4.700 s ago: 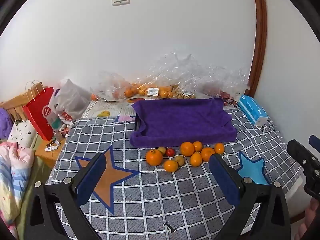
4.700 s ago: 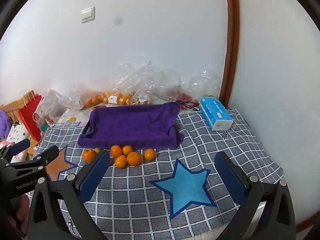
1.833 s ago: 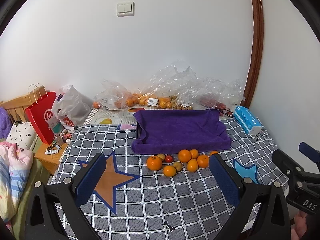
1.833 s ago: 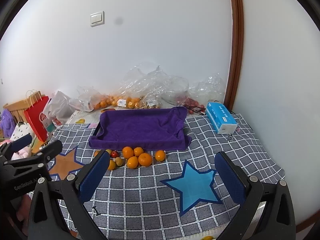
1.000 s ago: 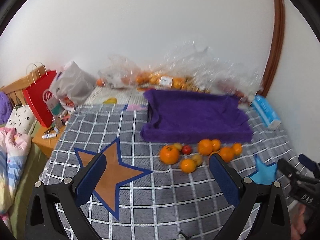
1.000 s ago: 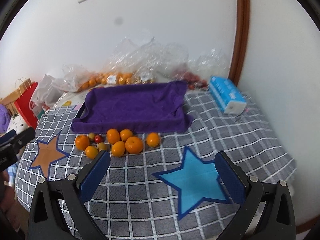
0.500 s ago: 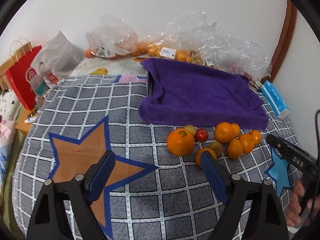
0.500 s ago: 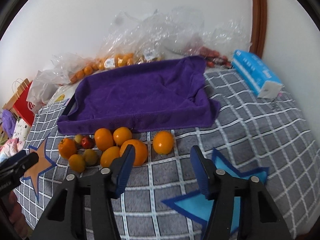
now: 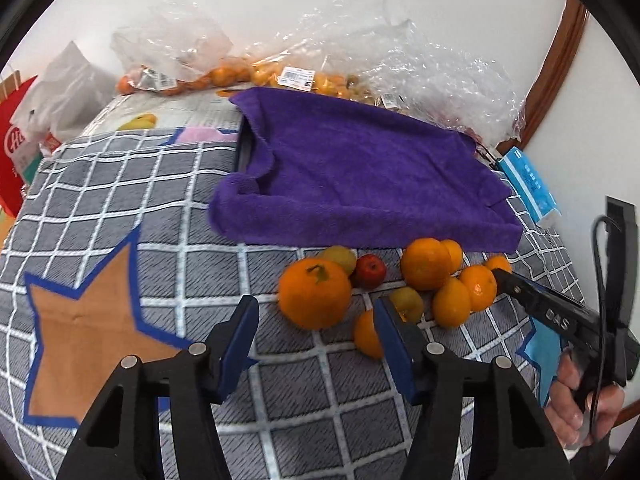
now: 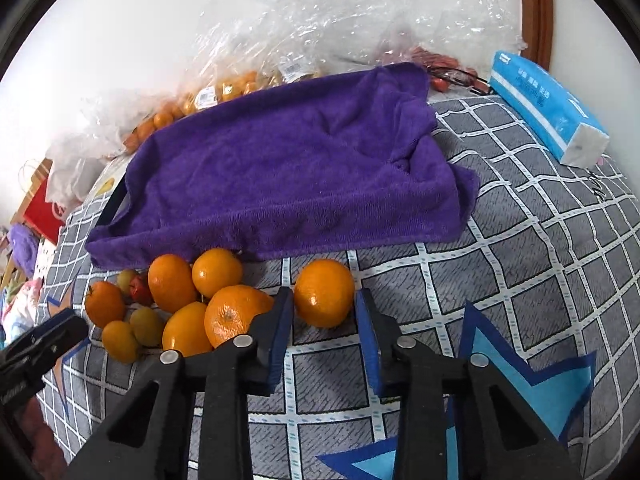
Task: Organize fruits
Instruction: 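Grasp the large leafy orange with the left tool while the right tool grasps a tangerine, then lift both held fruits and carry them over the purple towel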
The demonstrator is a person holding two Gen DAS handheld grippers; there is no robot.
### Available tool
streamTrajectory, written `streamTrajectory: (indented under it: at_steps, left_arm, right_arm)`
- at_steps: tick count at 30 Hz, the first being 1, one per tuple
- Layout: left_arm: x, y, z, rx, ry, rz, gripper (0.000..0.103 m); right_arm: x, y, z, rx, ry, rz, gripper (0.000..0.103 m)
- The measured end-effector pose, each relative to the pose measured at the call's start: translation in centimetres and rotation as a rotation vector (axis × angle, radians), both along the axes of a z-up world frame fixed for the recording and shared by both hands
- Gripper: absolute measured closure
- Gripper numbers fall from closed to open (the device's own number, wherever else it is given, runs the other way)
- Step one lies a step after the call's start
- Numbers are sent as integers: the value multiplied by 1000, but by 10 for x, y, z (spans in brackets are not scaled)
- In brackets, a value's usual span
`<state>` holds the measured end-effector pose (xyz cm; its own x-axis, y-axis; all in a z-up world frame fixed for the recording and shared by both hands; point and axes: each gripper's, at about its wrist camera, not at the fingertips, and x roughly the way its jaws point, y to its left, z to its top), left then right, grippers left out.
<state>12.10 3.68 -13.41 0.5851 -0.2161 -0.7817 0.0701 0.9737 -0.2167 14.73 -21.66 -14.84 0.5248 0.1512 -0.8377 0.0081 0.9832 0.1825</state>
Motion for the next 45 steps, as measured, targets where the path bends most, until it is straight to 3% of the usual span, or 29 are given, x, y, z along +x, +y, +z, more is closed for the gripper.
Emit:
streamTrajectory:
  at_steps: [9,15,17,18,24,35,45]
  left_arm:
    - [15,-7,-12,-4,24,-12,50]
    - [22,3,-18,-61,60,7,49]
    - [20,5,-18,-61,59,7,53]
    - [19,6,-18,-60,58,3,60]
    - [16,8,-15,-65,60,-15,62]
    - [0,10,10,-39,19,19,62]
    - [-18,6,39,-62,-5,36,62]
  right_arm:
    - [-15,-6,0,-7,-13,48,72]
    - [-8,0,-10,-35,-14,43,71]
    - [-8,3,-10,-58,-13,49,71]
    - [-8,3,-9,-63,-12,51,71]
    - [-16,1,-4,-53,-4,37,71]
    - [-36,5,32,-110,-57,31,71]
    - [-49,14,70,-120,-128,34,71]
